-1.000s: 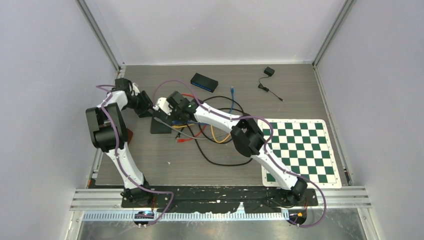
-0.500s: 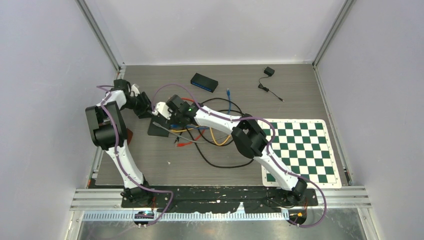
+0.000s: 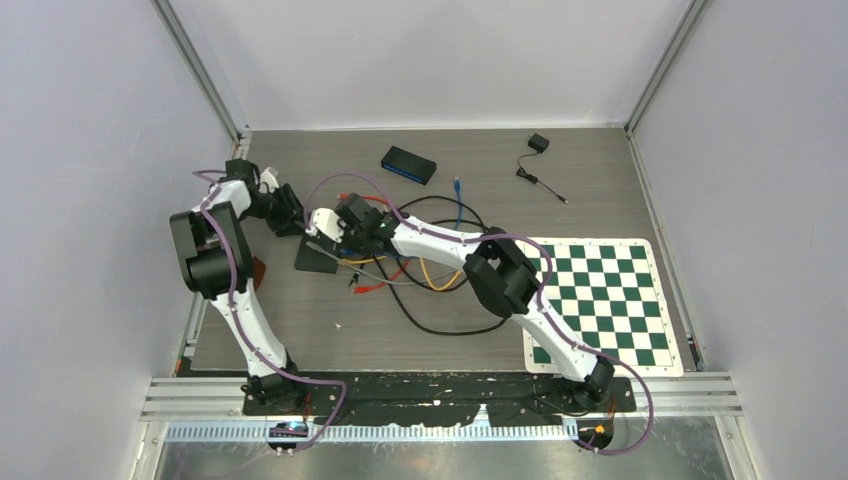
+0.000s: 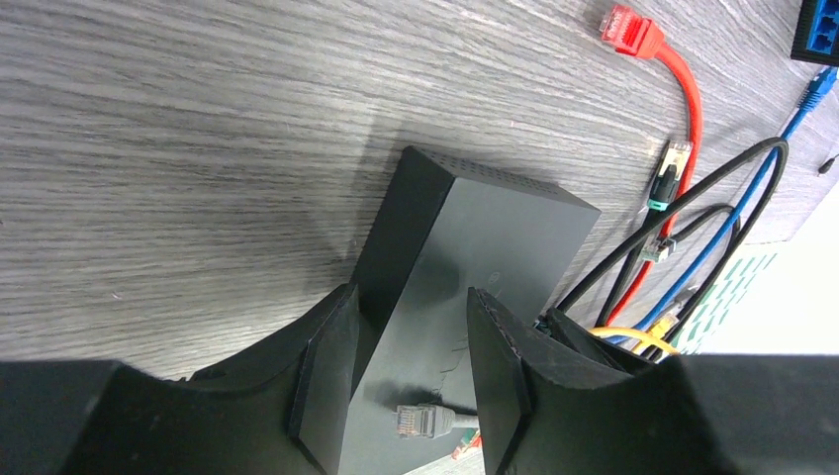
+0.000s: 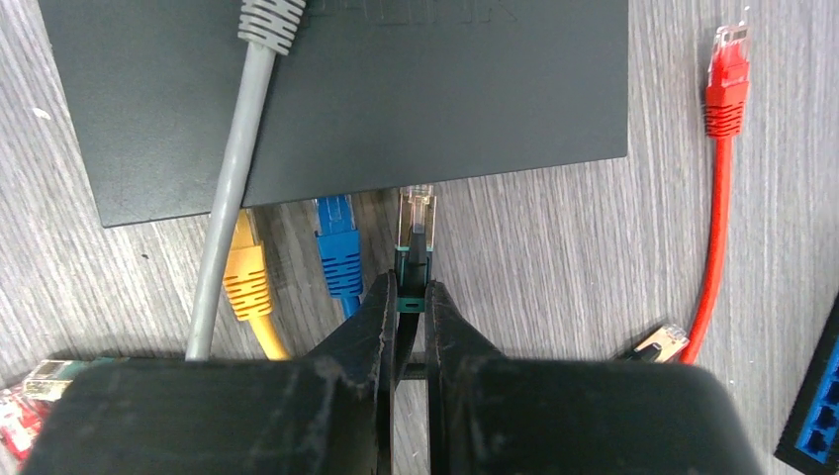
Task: Insert the plug into the switch port
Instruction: Insert the connector into the switch port.
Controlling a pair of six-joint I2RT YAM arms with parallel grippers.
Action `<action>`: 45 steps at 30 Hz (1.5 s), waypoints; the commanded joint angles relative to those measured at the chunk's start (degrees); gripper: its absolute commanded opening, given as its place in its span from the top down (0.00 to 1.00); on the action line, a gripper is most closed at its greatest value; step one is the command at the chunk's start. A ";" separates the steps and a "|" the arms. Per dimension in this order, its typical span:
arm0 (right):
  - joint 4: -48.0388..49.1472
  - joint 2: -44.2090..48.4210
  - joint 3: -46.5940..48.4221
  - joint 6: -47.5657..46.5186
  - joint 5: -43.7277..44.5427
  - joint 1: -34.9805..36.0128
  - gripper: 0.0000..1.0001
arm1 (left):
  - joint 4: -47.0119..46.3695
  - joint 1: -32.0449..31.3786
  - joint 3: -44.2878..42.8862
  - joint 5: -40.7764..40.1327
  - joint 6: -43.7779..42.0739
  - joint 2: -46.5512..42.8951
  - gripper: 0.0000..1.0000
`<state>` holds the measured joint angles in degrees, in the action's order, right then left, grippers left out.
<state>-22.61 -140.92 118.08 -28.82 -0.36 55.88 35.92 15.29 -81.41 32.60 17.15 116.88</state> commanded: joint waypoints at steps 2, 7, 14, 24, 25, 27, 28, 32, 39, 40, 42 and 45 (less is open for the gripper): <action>16.23 3.45 -2.26 -5.04 -0.06 2.06 0.95 | 4.40 -1.36 -1.29 9.84 0.11 1.00 0.55; 14.24 2.32 -0.52 -10.61 1.94 2.94 0.95 | 4.58 -1.57 -1.12 10.21 -0.26 1.19 0.55; 3.33 -0.32 10.37 -4.88 -6.20 1.99 0.95 | 4.32 -1.79 -0.68 10.69 -0.39 0.70 0.56; -2.79 -4.65 16.32 -0.57 -9.63 1.96 0.95 | 3.97 -1.84 2.46 11.36 1.16 -1.11 0.58; -3.19 -5.22 17.30 -0.39 -9.54 2.09 0.95 | 3.83 -1.84 2.85 11.69 1.21 -1.08 0.58; -3.86 -5.53 17.99 -0.22 -9.75 2.07 0.95 | 3.61 -1.89 3.24 12.46 1.22 -0.83 0.58; -3.91 -5.56 18.02 -0.20 -9.84 2.06 0.95 | 3.62 -1.92 3.35 12.94 1.16 -0.78 0.58; -3.31 -5.48 18.10 0.64 -11.74 2.13 0.95 | 4.58 -1.92 2.75 14.62 0.39 -0.25 0.58; 1.14 -4.19 16.05 6.51 -11.83 2.41 0.95 | 6.04 -3.22 4.15 16.84 -1.08 -1.67 0.60; 1.64 -3.72 15.16 8.19 -11.58 2.49 0.95 | 6.20 -3.27 4.74 16.76 -1.33 -1.99 0.60; 4.00 -2.55 12.38 10.79 -9.86 2.44 0.95 | 6.30 -3.31 6.31 16.16 -1.84 -2.82 0.60; 8.47 -0.77 8.21 13.96 -6.35 2.47 0.95 | 7.48 -3.34 7.84 15.16 -3.27 -3.64 0.61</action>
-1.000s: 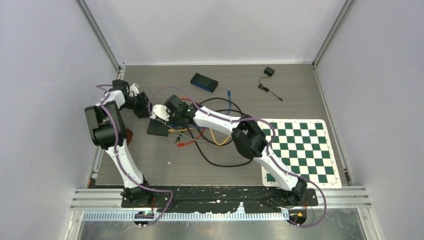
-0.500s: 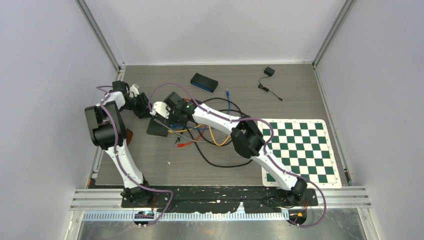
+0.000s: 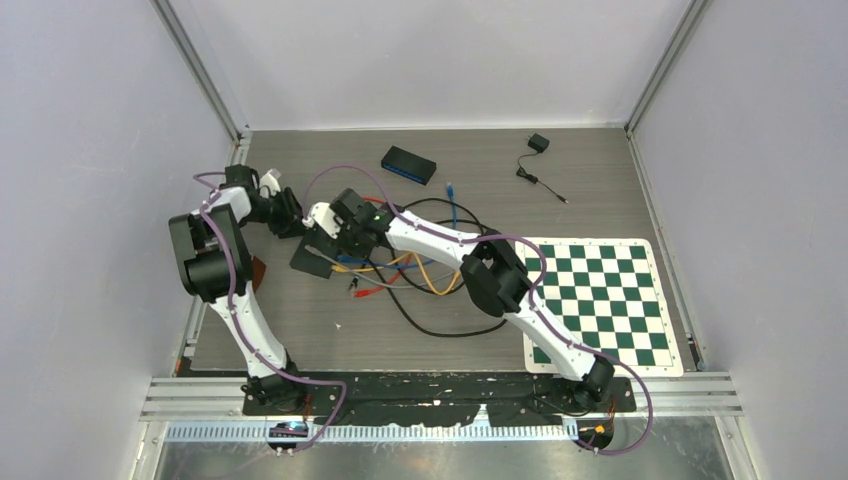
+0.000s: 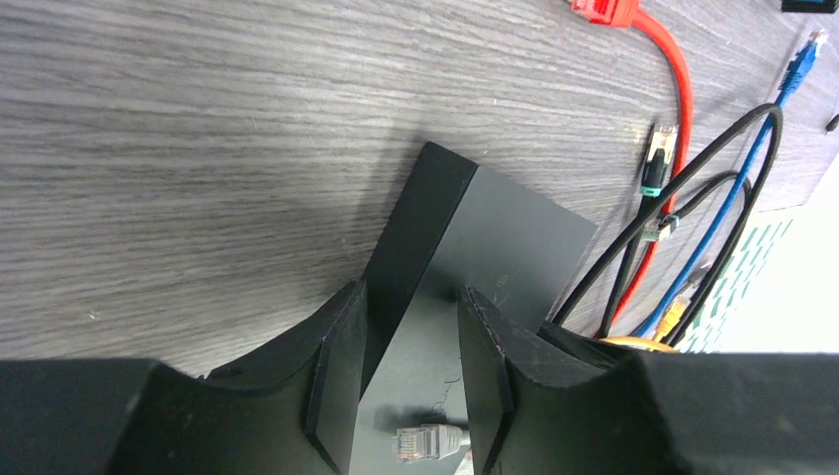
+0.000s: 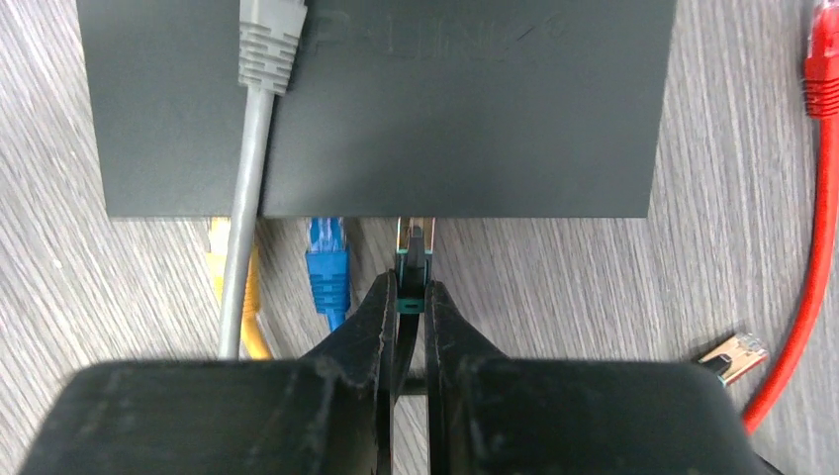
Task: Insert the plug into the switch port
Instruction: Insert the connector into the switch port.
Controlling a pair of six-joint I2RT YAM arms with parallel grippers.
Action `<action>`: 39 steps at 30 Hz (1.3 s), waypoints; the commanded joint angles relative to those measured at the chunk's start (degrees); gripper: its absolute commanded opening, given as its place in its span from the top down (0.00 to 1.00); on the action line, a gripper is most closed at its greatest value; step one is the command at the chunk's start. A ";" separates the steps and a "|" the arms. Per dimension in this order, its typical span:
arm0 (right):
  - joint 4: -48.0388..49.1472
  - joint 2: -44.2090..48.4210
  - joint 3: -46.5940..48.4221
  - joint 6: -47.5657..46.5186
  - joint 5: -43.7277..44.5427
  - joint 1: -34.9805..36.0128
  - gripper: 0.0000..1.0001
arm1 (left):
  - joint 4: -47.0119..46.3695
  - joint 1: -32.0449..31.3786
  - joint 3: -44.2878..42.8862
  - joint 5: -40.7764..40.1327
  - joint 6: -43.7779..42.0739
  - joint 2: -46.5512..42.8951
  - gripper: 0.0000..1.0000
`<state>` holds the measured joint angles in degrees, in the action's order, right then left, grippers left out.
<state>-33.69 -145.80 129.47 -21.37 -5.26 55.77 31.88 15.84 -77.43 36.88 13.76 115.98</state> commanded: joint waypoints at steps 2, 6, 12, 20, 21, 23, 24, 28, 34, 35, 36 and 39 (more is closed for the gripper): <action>21.65 4.69 -5.13 8.85 0.74 2.62 0.95 | 11.04 -3.89 5.07 10.61 0.25 -3.31 0.61; 27.64 5.88 -10.13 10.92 1.54 2.76 0.95 | 10.16 -4.18 6.76 11.42 0.87 -3.84 0.63; 27.72 4.94 -7.84 12.58 0.39 2.27 0.95 | 8.73 -4.93 9.49 12.88 1.35 -4.69 0.65; 26.49 2.98 -0.06 12.17 2.55 1.59 0.95 | 4.20 -7.80 16.53 15.04 3.95 -8.59 0.68; 26.84 2.27 0.84 12.89 1.13 0.98 0.95 | 3.31 -8.23 17.06 15.77 4.70 -8.99 0.68; 28.05 1.76 0.79 13.13 -0.33 0.06 0.95 | 1.72 -8.97 18.05 16.69 5.98 -9.39 0.68; 28.85 1.71 0.79 13.16 -0.75 -0.21 0.95 | 1.25 -9.21 18.52 16.69 6.42 -9.50 0.68; 31.62 2.28 -0.30 11.42 -1.95 -1.10 0.95 | -0.45 -9.24 20.44 16.81 7.71 -9.97 0.69; 35.99 0.10 2.34 13.48 3.79 -1.32 0.95 | -4.24 -9.10 22.02 15.34 12.44 -11.82 0.69; 36.22 -0.26 2.75 13.86 4.26 -1.39 0.95 | -4.31 -8.95 21.95 14.60 12.95 -11.84 0.69; 36.32 -0.71 3.00 14.55 4.81 -1.54 0.95 | -4.97 -8.78 22.12 14.12 13.52 -11.91 0.69; 38.07 -0.34 1.65 15.76 7.27 -1.96 0.95 | -6.32 -7.94 22.49 13.13 14.85 -11.56 0.70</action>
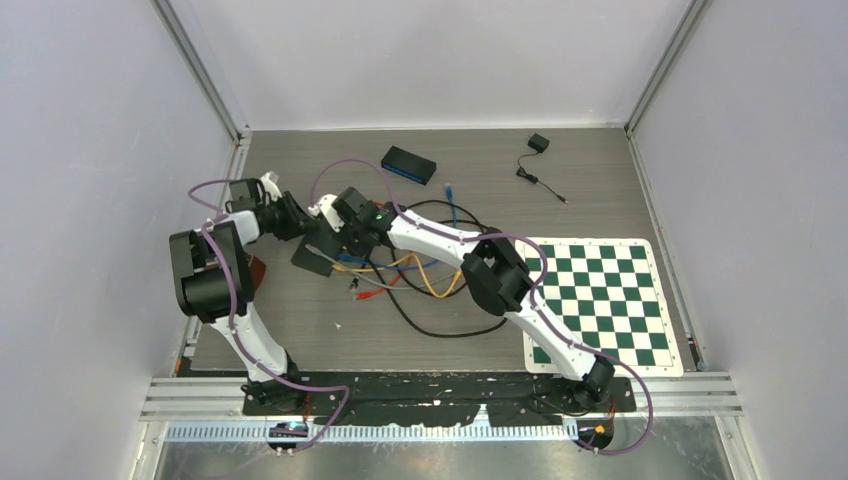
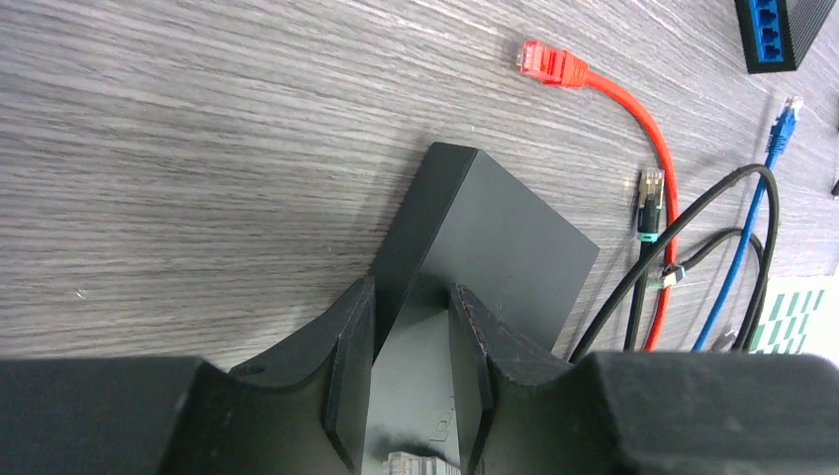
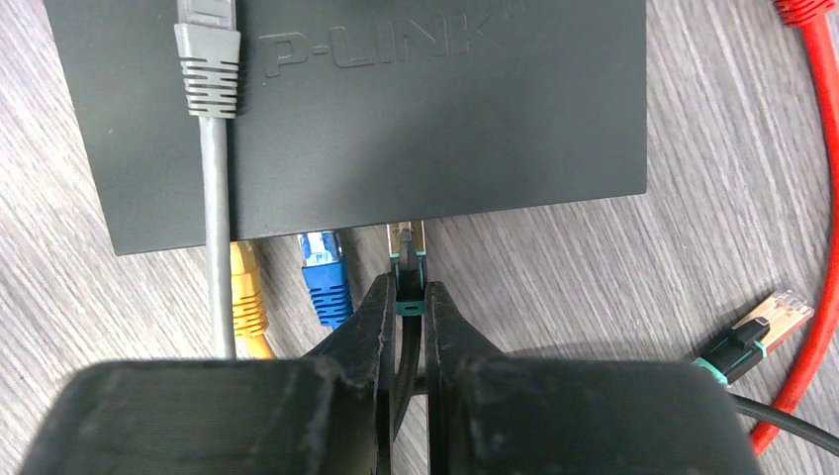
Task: Insert the plug into the switch port
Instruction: Insert the connector into the switch port.
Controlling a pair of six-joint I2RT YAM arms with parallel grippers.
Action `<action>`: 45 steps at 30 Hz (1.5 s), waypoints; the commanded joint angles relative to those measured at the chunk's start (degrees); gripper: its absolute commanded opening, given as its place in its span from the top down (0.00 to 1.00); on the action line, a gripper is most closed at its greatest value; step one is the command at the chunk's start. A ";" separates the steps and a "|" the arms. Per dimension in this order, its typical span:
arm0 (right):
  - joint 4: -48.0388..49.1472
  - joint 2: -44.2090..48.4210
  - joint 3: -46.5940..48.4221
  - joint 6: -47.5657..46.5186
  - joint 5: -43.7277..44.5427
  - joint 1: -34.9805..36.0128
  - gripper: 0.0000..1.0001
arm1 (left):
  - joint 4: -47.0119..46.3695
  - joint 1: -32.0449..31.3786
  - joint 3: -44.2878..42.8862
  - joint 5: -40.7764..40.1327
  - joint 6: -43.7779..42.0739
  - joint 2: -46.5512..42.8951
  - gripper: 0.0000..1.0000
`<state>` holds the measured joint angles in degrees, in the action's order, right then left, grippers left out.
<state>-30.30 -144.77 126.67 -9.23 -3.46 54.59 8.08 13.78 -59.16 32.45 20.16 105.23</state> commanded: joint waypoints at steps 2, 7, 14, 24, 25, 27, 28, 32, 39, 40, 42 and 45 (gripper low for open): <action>35.69 -0.41 2.90 5.18 6.72 -1.19 0.95 | 17.25 -5.26 4.36 16.65 8.67 -0.66 0.70; 36.67 -0.52 2.70 8.45 6.56 -2.29 0.95 | 15.82 -5.04 5.21 15.63 10.10 -0.95 0.70; 34.95 -3.10 7.34 6.57 0.15 -2.63 0.95 | 11.74 -4.72 6.07 16.98 12.96 -0.90 0.71; 38.49 6.14 -8.63 2.57 -0.98 -3.46 0.75 | 18.90 -0.72 -1.14 8.69 9.64 -4.56 0.66; 38.61 7.74 -9.69 1.88 -0.75 -3.55 0.72 | 19.97 -0.38 -2.04 7.47 9.20 -5.01 0.65; 38.66 10.32 -12.61 1.08 -0.69 -3.79 0.65 | 21.87 0.06 -4.03 4.81 8.18 -6.01 0.63; 38.53 11.84 -14.40 0.98 -0.68 -3.83 0.60 | 22.56 0.17 -4.71 3.61 7.63 -6.58 0.62; 36.49 15.92 -18.18 0.13 -1.16 -4.17 0.47 | 22.74 0.19 -5.44 1.23 7.40 -8.69 0.61; 32.87 19.24 -21.15 -1.51 -4.71 -4.31 0.44 | 22.16 0.18 -3.43 -1.51 6.75 -13.79 0.60; 32.22 19.28 -21.22 -1.45 -5.97 -4.29 0.45 | 22.23 0.19 -2.81 -2.12 6.71 -15.02 0.60; 31.29 19.10 -21.21 -1.25 -6.90 -4.30 0.46 | 21.71 0.17 -0.80 -3.18 6.73 -17.97 0.60; 29.25 18.55 -20.89 -1.19 -7.54 -4.24 0.46 | 20.05 0.13 3.15 -4.16 7.22 -23.41 0.60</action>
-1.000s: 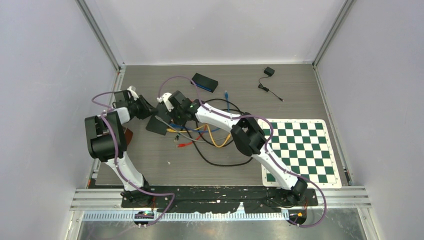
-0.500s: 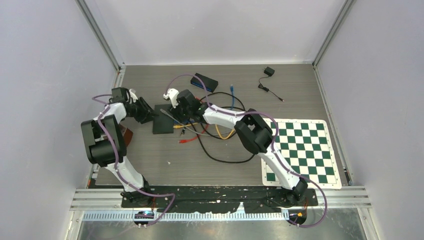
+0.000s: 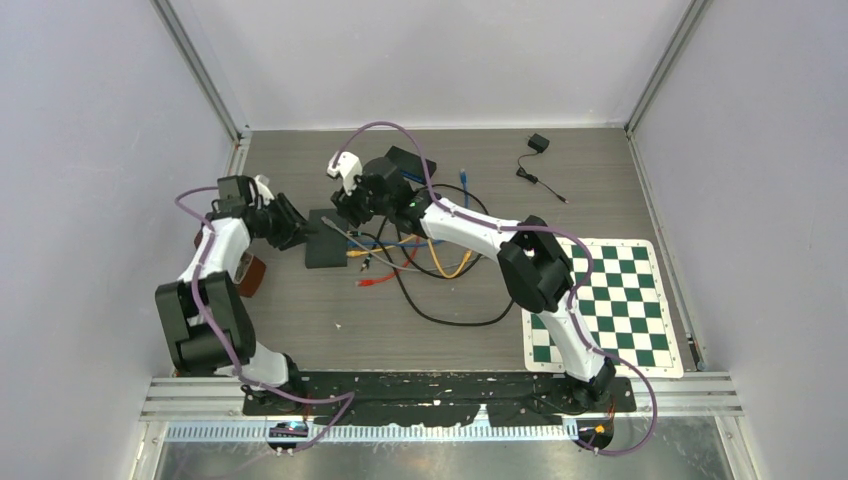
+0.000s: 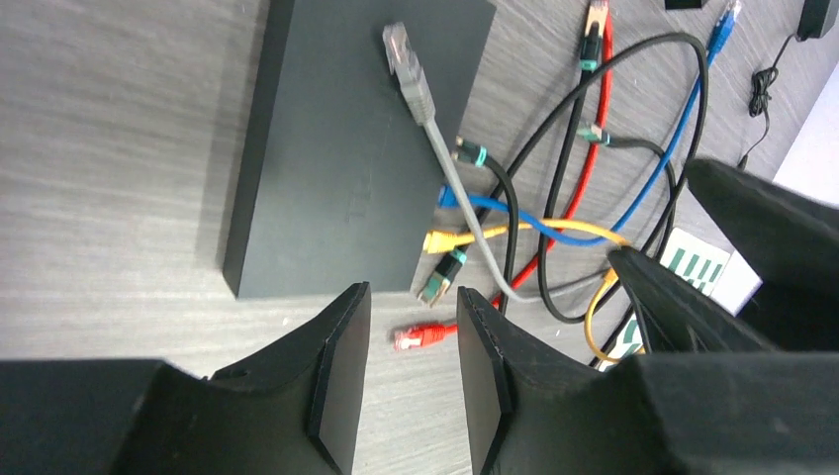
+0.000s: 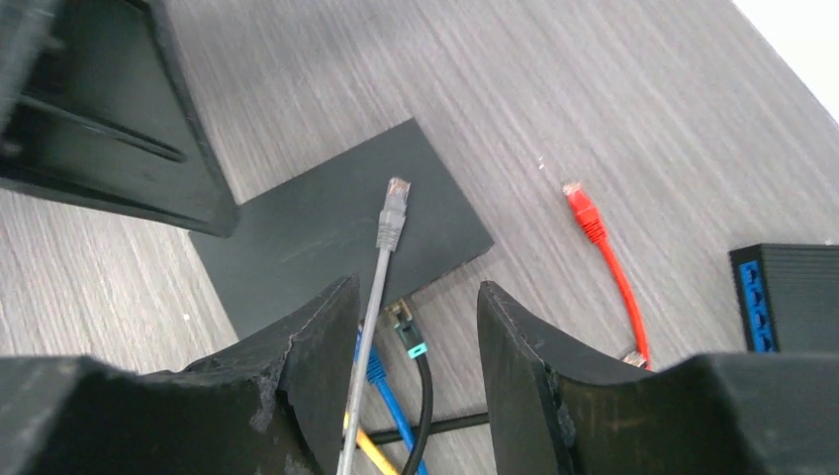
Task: Insert the plug into the switch port
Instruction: Insert the connector into the switch port.
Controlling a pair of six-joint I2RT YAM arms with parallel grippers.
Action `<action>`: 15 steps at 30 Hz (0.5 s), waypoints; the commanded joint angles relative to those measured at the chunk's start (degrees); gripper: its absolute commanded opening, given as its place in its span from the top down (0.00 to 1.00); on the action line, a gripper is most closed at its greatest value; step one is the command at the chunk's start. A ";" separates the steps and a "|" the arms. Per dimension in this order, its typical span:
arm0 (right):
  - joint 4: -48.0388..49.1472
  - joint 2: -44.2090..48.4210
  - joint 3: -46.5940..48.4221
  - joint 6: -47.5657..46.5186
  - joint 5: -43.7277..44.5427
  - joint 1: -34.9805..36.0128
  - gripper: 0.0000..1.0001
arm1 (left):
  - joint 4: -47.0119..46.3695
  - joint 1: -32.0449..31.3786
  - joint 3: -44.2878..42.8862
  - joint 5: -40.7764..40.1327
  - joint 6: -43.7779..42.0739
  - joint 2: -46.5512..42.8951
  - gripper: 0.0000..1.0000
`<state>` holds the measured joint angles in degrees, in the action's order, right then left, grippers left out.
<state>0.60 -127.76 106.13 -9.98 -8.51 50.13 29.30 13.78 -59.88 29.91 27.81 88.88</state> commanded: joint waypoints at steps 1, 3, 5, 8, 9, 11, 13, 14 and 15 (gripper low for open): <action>-3.04 1.33 -0.19 -0.47 -2.78 0.23 0.46 | -1.99 0.11 5.42 -1.54 -0.17 -9.28 0.60; -5.33 0.73 0.41 -0.14 -2.79 0.25 0.47 | -3.40 0.11 8.24 -2.04 0.45 -13.50 0.60; -8.17 -0.31 1.33 0.77 -2.50 0.28 0.47 | -4.59 0.11 10.75 -3.84 1.22 -18.55 0.60; -11.43 -2.13 2.70 1.67 -2.56 0.56 0.48 | -6.21 0.05 13.09 -4.84 2.51 -24.07 0.60; -11.64 -2.44 2.86 1.69 -2.60 0.61 0.48 | -6.54 0.05 13.46 -4.43 2.68 -25.30 0.60; -12.35 -3.34 3.42 1.48 -2.72 0.86 0.48 | -6.05 0.06 13.24 -3.64 2.39 -26.56 0.60; -13.23 -4.14 4.26 1.20 -2.41 1.07 0.48 | -4.79 0.11 12.57 -2.56 1.47 -26.90 0.59; -13.67 -4.64 4.48 0.88 -2.06 1.14 0.48 | -4.30 0.08 12.41 -2.07 1.03 -27.03 0.59; -13.86 -5.03 4.76 0.64 -1.43 1.19 0.48 | -3.96 0.13 12.44 -1.51 0.43 -27.13 0.59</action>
<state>-11.44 -131.87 107.53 -9.08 -10.46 50.57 26.30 13.78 -46.59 26.65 29.58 62.48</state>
